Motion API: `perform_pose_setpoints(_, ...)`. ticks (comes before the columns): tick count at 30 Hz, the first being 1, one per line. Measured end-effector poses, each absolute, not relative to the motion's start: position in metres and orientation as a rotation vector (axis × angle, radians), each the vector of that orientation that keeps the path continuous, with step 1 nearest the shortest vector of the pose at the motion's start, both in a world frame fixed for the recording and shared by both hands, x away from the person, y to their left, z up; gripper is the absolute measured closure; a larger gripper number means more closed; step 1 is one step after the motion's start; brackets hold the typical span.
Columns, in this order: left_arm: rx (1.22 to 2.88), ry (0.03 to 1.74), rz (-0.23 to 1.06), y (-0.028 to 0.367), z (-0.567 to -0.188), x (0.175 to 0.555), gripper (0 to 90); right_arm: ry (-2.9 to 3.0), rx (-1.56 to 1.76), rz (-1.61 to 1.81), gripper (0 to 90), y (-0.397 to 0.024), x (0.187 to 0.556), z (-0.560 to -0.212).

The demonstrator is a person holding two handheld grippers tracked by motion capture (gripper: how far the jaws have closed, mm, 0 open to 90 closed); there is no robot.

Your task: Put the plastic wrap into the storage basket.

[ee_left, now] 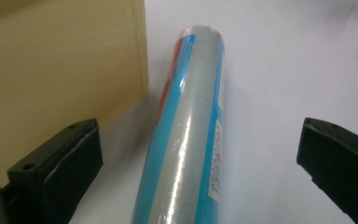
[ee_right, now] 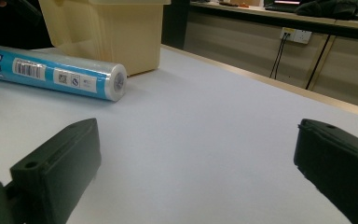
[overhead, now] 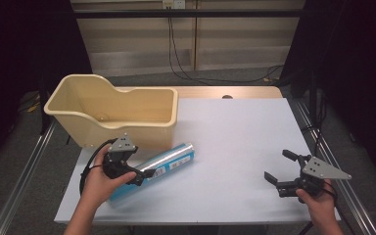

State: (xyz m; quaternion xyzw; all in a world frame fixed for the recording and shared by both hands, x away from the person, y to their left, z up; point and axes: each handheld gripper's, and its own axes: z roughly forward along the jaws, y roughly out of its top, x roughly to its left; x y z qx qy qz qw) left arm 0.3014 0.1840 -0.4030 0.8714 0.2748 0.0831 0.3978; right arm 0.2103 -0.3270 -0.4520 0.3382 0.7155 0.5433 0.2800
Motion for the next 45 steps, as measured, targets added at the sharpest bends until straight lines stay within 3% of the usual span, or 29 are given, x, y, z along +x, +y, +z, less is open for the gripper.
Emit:
perform_pose_setpoints(18,2.634,0.682,0.066,0.142,-0.416,0.327,0.1,1.944,0.879,1.437,0.2,-0.326,0.210,-0.452)
perform_pose_setpoints(32,2.787,0.656,-0.026,0.128,-0.432,0.339,11.1,1.955,0.884,1.436,0.3,-0.327,0.210,-0.452)
perform_pose_setpoints(45,2.818,0.654,-0.035,0.125,-0.443,0.345,22.0,1.979,0.874,1.423,0.5,-0.325,0.211,-0.453)
